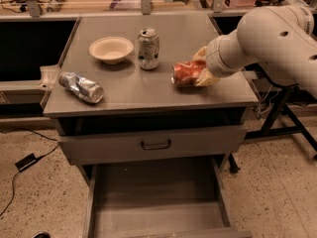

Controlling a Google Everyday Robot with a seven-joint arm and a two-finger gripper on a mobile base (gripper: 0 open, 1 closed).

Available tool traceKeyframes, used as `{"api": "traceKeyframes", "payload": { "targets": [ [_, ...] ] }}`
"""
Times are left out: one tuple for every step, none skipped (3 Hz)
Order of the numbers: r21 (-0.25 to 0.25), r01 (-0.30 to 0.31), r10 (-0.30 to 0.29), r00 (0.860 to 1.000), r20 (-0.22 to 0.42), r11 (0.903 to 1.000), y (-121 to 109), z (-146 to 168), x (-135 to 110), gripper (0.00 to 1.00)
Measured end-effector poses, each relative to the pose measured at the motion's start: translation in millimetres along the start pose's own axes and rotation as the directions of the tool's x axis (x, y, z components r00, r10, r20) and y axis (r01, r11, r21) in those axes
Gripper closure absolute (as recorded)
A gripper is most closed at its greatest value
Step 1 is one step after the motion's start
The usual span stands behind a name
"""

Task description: Pick coke can from middle drawer and place on counter

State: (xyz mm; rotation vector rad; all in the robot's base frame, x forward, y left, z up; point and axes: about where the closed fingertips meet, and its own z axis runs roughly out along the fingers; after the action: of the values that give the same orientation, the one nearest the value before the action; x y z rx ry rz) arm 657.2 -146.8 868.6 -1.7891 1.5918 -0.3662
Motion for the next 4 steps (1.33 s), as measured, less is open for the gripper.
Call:
{"api": "traceKeyframes", "payload": {
  "targets": [
    [0.000, 0.000, 0.000, 1.000, 0.000, 1.0000, 0.0, 0.0, 0.0, 0.13],
    [0.000, 0.000, 0.000, 1.000, 0.000, 1.0000, 0.0, 0.0, 0.0, 0.00],
    [0.000, 0.000, 0.000, 1.000, 0.000, 1.0000, 0.0, 0.0, 0.0, 0.00],
    [0.030, -0.043, 0.043, 0.999, 0.001, 0.9987, -6.7, -14.6, 7.2, 0.00]
  ]
}}
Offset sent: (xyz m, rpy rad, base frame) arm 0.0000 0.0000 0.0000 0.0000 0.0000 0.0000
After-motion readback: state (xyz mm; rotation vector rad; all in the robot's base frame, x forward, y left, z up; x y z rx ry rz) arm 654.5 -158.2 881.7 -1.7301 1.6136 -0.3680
